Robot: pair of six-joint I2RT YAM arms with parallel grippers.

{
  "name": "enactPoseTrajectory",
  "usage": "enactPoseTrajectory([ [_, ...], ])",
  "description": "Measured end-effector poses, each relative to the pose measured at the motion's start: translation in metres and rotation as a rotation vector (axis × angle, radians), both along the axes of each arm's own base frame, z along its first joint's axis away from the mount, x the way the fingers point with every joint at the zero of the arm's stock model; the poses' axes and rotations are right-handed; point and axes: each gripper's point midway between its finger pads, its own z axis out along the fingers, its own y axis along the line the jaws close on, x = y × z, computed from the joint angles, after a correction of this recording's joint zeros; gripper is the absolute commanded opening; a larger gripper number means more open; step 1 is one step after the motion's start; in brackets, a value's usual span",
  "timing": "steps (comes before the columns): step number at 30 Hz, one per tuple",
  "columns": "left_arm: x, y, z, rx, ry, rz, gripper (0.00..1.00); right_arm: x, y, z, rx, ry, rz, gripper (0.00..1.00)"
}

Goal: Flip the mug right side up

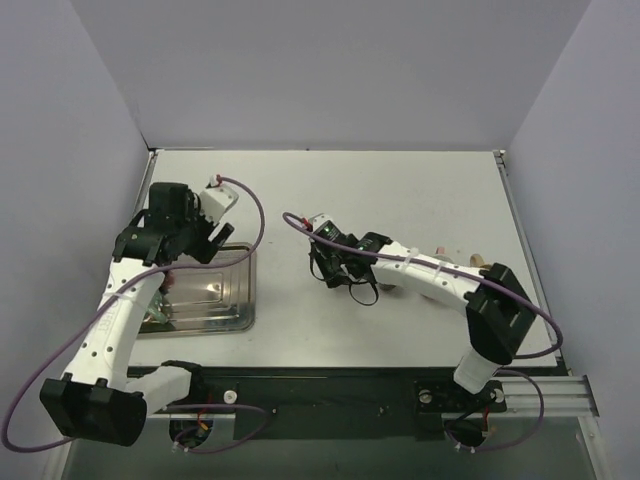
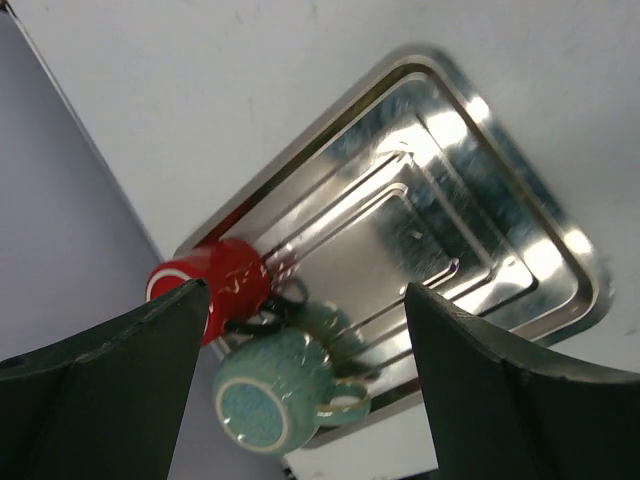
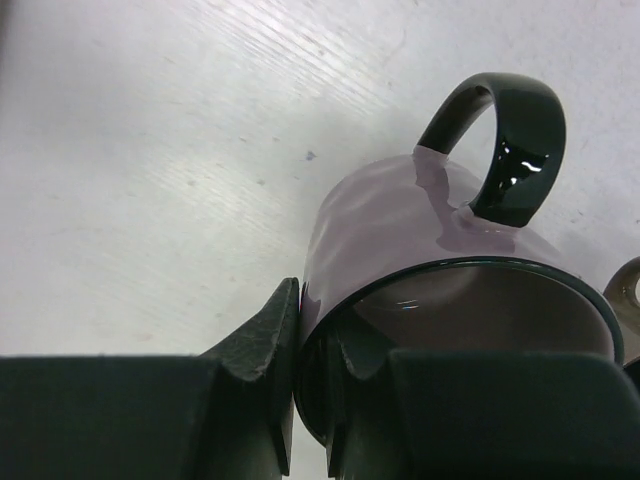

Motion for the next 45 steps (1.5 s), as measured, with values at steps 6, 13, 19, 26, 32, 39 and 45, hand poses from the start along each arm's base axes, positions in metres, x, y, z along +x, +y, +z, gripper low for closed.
enactPoseTrajectory([
  [6, -0.05, 0.061, -0.062, 0.295, 0.223, -0.057, 0.89, 0.007, -0.013, -0.042, -0.209, 0.072, -0.008, 0.0],
  [13, -0.108, 0.105, -0.13, 0.576, 0.486, -0.305, 0.86, 0.018, -0.022, -0.053, -0.232, 0.084, -0.039, 0.11],
  [19, -0.139, 0.129, -0.158, 0.742, 0.528, -0.527, 0.86, 0.029, -0.023, -0.053, -0.206, 0.06, -0.069, 0.52],
  [26, -0.128, 0.143, -0.161, 0.833, 0.523, -0.682, 0.86, 0.029, -0.021, -0.049, -0.194, 0.056, -0.061, 0.61],
  [32, -0.129, 0.154, -0.181, 0.869, 0.557, -0.77, 0.8, 0.029, -0.018, -0.019, -0.133, 0.008, -0.062, 0.61],
  [39, -0.108, 0.158, -0.205, 0.883, 0.448, -0.751, 0.38, 0.022, -0.013, -0.003, -0.099, -0.005, -0.039, 0.6],
  [45, -0.091, 0.153, -0.196, 0.902, 0.315, -0.72, 0.0, 0.013, -0.008, 0.009, -0.066, -0.009, -0.012, 0.6],
])
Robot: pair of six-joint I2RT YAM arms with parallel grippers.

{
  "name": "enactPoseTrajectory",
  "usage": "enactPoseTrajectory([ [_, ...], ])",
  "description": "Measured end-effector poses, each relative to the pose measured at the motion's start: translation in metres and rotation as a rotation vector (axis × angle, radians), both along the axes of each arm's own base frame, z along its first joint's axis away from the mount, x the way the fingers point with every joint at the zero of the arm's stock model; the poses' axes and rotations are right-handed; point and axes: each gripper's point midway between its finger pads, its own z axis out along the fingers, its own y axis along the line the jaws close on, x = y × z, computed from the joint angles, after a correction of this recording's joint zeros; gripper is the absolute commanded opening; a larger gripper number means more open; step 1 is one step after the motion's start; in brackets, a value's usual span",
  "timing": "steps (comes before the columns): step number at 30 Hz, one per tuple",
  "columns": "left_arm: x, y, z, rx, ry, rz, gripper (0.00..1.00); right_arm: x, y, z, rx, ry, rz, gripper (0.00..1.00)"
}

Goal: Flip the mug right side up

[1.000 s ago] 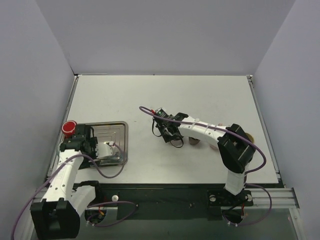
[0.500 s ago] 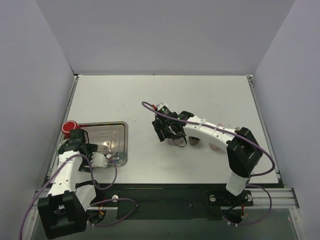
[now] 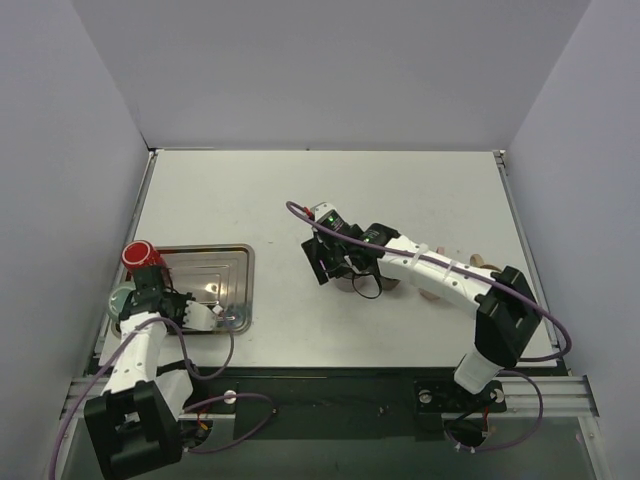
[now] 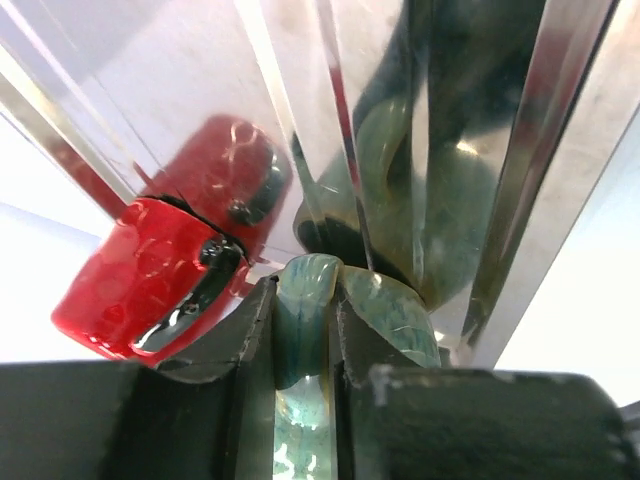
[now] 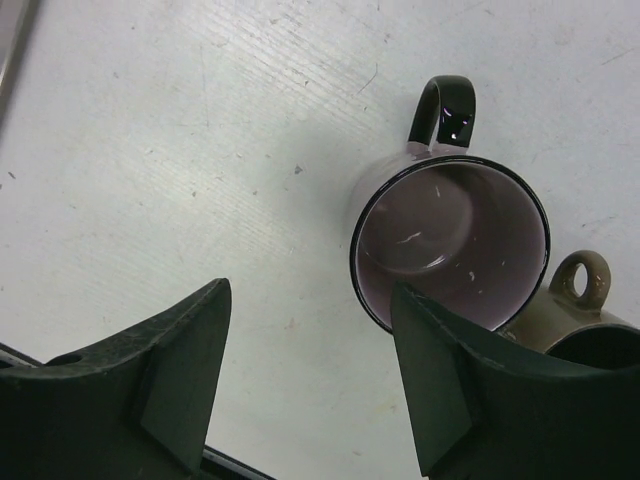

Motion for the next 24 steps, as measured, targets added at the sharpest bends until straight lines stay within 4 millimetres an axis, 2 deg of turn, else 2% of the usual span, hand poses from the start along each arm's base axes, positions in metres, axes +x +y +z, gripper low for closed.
enactPoseTrajectory([
  [4, 0.003, -0.016, 0.007, -0.074, -0.015, -0.042, 0.0, -0.003, -0.001, 0.018, 0.033, -0.024, 0.004, 0.6],
  [7, 0.01, -0.037, 0.029, -0.221, -0.022, -0.051, 0.0, -0.006, -0.004, 0.033, 0.057, -0.045, 0.006, 0.61],
  [9, 0.022, -0.055, 0.059, -0.354, -0.068, -0.028, 0.0, -0.008, -0.006, 0.041, 0.069, -0.057, 0.008, 0.62],
  [12, 0.047, -0.079, 0.113, -0.557, -0.169, 0.033, 0.0, -0.012, -0.008, 0.058, 0.096, -0.087, 0.013, 0.68],
  [15, 0.065, -0.112, 0.17, -0.83, -0.229, 0.123, 0.0, -0.018, -0.007, 0.079, 0.147, -0.131, 0.032, 0.72],
  [18, 0.071, -0.148, 0.212, -1.139, -0.22, 0.263, 0.0, -0.03, -0.002, 0.103, 0.239, -0.176, 0.071, 0.8],
  [21, 0.071, -0.185, 0.243, -1.427, -0.125, 0.377, 0.0, -0.047, 0.014, 0.13, 0.434, -0.222, 0.135, 0.81],
  [24, 0.066, -0.222, 0.272, -1.634, 0.014, 0.423, 0.0, -0.06, 0.036, 0.156, 0.64, -0.25, 0.181, 0.82],
])
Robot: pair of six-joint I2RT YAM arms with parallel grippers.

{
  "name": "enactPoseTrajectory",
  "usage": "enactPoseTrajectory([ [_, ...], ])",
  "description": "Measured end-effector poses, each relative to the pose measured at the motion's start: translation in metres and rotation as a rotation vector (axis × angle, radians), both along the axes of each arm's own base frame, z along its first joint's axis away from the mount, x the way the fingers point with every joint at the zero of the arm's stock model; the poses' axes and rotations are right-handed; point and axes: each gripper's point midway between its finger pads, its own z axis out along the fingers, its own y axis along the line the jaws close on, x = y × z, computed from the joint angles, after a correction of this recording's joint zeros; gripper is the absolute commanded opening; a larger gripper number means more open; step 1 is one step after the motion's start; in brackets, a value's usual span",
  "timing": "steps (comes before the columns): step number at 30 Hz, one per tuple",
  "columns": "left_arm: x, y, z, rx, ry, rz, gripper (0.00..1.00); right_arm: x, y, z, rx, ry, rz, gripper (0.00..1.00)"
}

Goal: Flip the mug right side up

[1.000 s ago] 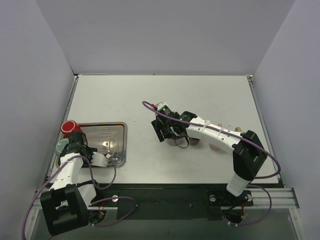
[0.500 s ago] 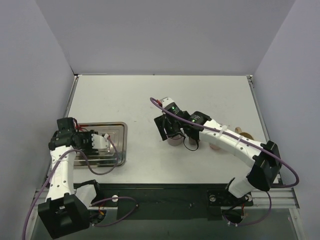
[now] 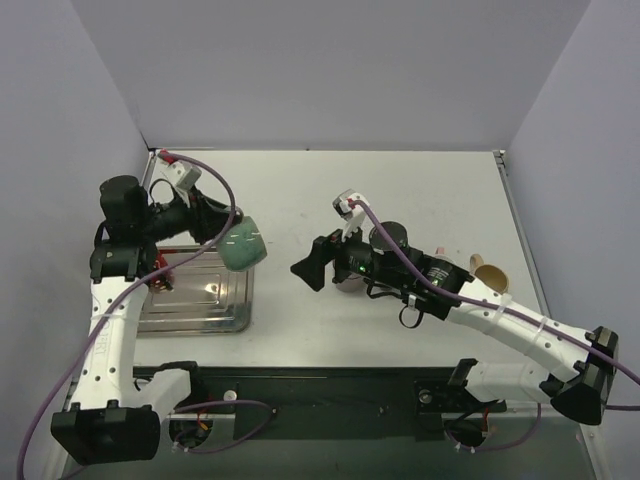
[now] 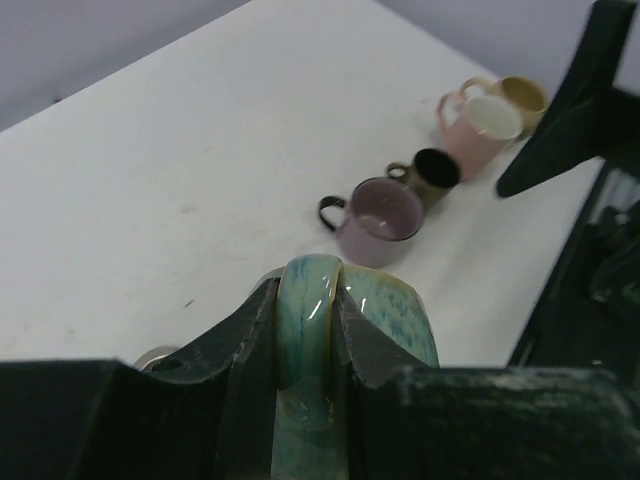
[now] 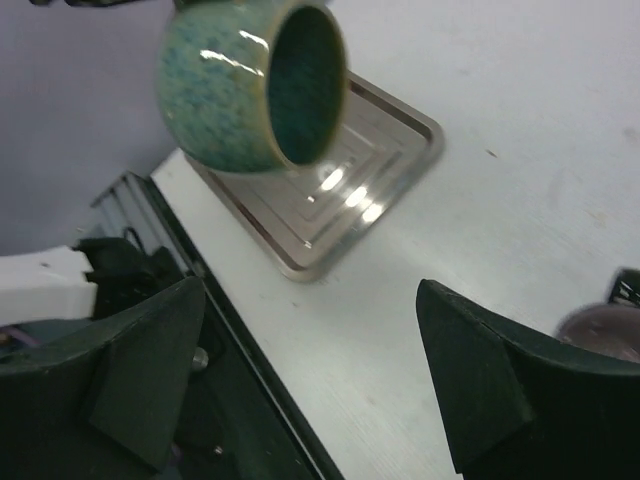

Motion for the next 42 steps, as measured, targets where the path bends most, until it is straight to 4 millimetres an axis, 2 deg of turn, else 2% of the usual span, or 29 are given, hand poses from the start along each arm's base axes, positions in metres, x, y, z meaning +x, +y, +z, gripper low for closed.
enactPoseTrajectory([
  [2, -0.007, -0.021, 0.022, -0.131, 0.045, -0.053, 0.0, -0.005, 0.018, 0.015, 0.115, -0.004, 0.043, 0.82],
  [5, -0.018, -0.039, 0.046, -0.246, 0.085, -0.122, 0.0, -0.009, 0.045, 0.031, 0.245, 0.019, 0.1, 0.81],
  [9, -0.03, -0.055, 0.058, -0.298, 0.119, -0.192, 0.0, -0.011, 0.075, 0.035, 0.324, 0.064, 0.166, 0.73],
  [11, -0.034, -0.06, 0.06, -0.304, 0.12, -0.221, 0.0, -0.015, 0.087, 0.037, 0.345, 0.081, 0.205, 0.57],
  [12, -0.035, -0.06, 0.061, -0.307, 0.123, -0.226, 0.0, -0.017, 0.092, 0.039, 0.357, 0.083, 0.221, 0.35],
  [13, -0.036, -0.061, 0.062, -0.31, 0.126, -0.232, 0.0, -0.018, 0.096, 0.042, 0.367, 0.08, 0.236, 0.21],
  [14, -0.037, -0.062, 0.062, -0.311, 0.127, -0.239, 0.0, -0.023, 0.1, 0.047, 0.379, 0.069, 0.268, 0.0],
  [16, -0.039, -0.064, 0.06, -0.311, 0.13, -0.269, 0.0, -0.038, 0.109, 0.06, 0.418, 0.079, 0.343, 0.0],
  [17, -0.04, -0.065, 0.059, -0.308, 0.119, -0.284, 0.6, -0.045, 0.113, 0.068, 0.441, 0.079, 0.374, 0.0],
  [18, -0.041, -0.066, 0.06, -0.304, 0.106, -0.293, 0.87, -0.048, 0.115, 0.069, 0.445, 0.094, 0.374, 0.0],
  [19, -0.04, -0.066, 0.06, -0.302, 0.103, -0.293, 0.89, -0.047, 0.114, 0.07, 0.445, 0.092, 0.375, 0.0],
  [20, -0.038, -0.064, 0.059, -0.29, 0.084, -0.281, 0.89, -0.043, 0.113, 0.064, 0.421, 0.089, 0.355, 0.0],
  [22, -0.032, -0.058, 0.054, -0.251, 0.078, -0.244, 0.89, -0.031, 0.105, 0.036, 0.306, 0.102, 0.284, 0.0],
  [24, -0.022, -0.049, 0.048, -0.173, 0.053, -0.181, 0.89, -0.02, 0.091, 0.0, 0.15, 0.119, 0.202, 0.0],
  [28, 0.01, -0.013, 0.023, 0.074, 0.003, 0.03, 0.9, -0.013, 0.045, -0.08, -0.212, 0.169, 0.108, 0.0],
  [31, 0.031, 0.032, -0.018, 0.341, 0.004, 0.173, 0.9, -0.02, 0.023, -0.124, -0.406, 0.209, 0.121, 0.0],
  [34, 0.038, 0.08, -0.07, 0.591, 0.042, 0.242, 0.9, -0.032, 0.009, -0.167, -0.586, 0.245, 0.166, 0.0],
  [38, 0.018, 0.148, -0.15, 0.884, 0.164, 0.245, 0.9, -0.044, -0.002, -0.206, -0.757, 0.282, 0.201, 0.0],
  [42, 0.003, 0.184, -0.192, 1.066, 0.236, 0.167, 0.89, -0.046, -0.006, -0.224, -0.819, 0.294, 0.209, 0.0],
])
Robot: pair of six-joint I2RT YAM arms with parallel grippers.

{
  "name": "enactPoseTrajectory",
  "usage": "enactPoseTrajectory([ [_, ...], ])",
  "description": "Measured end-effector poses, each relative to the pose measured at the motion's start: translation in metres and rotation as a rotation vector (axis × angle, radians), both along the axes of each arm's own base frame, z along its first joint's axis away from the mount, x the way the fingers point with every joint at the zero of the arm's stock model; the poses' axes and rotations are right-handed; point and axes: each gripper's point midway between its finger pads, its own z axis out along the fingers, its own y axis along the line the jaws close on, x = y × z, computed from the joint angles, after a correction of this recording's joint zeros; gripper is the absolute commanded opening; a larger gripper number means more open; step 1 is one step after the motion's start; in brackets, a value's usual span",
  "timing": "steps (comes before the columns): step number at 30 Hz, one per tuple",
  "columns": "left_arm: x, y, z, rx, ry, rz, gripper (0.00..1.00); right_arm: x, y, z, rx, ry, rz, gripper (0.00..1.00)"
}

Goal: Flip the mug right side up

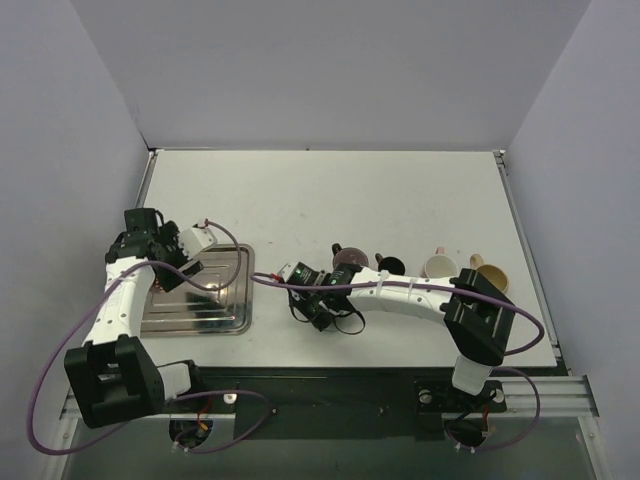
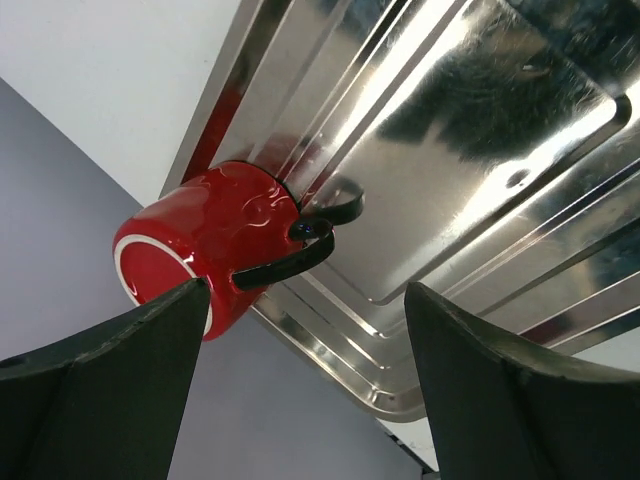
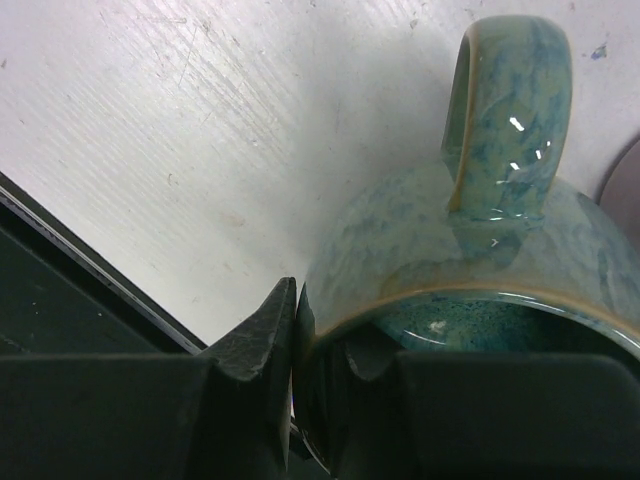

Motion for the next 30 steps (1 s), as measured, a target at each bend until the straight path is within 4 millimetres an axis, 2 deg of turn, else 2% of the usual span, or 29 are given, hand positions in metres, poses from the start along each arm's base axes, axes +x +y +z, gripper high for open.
enactPoseTrajectory([
  [4, 0.0, 0.013, -0.021, 0.091, 0.038, -0.09, 0.89, 0.001, -0.001, -0.001, -0.003, -0.004, -0.004, 0.0],
  [5, 0.001, 0.016, -0.024, 0.114, 0.039, -0.123, 0.89, 0.0, -0.002, -0.002, -0.005, -0.004, -0.006, 0.16],
  [6, 0.001, 0.017, -0.028, 0.137, 0.041, -0.158, 0.89, 0.0, -0.003, -0.003, -0.007, -0.001, -0.006, 0.25],
  [7, 0.001, 0.018, -0.032, 0.162, 0.039, -0.198, 0.9, -0.002, -0.005, -0.005, -0.013, 0.003, -0.005, 0.41],
  [9, 0.001, 0.019, -0.041, 0.212, 0.046, -0.283, 0.89, -0.002, -0.009, -0.006, -0.024, 0.001, -0.014, 0.47],
  [13, -0.005, 0.024, -0.058, 0.323, 0.093, -0.433, 0.88, 0.0, -0.009, 0.002, -0.002, -0.014, -0.017, 0.55],
  [16, -0.004, 0.037, -0.064, 0.416, 0.149, -0.503, 0.87, 0.0, -0.008, 0.011, 0.017, -0.026, -0.02, 0.59],
  [24, 0.011, 0.062, -0.071, 0.578, 0.174, -0.582, 0.69, -0.001, -0.009, 0.038, 0.075, -0.058, -0.02, 0.61],
  [26, 0.012, 0.065, -0.078, 0.601, 0.17, -0.583, 0.53, -0.001, -0.009, 0.043, 0.088, -0.064, -0.02, 0.61],
  [27, 0.012, 0.067, -0.082, 0.607, 0.169, -0.581, 0.42, -0.001, -0.009, 0.045, 0.093, -0.066, -0.02, 0.61],
  [28, 0.013, 0.068, -0.085, 0.614, 0.163, -0.584, 0.35, -0.001, -0.009, 0.046, 0.095, -0.067, -0.02, 0.61],
  [30, 0.015, 0.068, -0.088, 0.629, 0.148, -0.595, 0.0, -0.001, -0.01, 0.047, 0.097, -0.068, -0.021, 0.61],
])
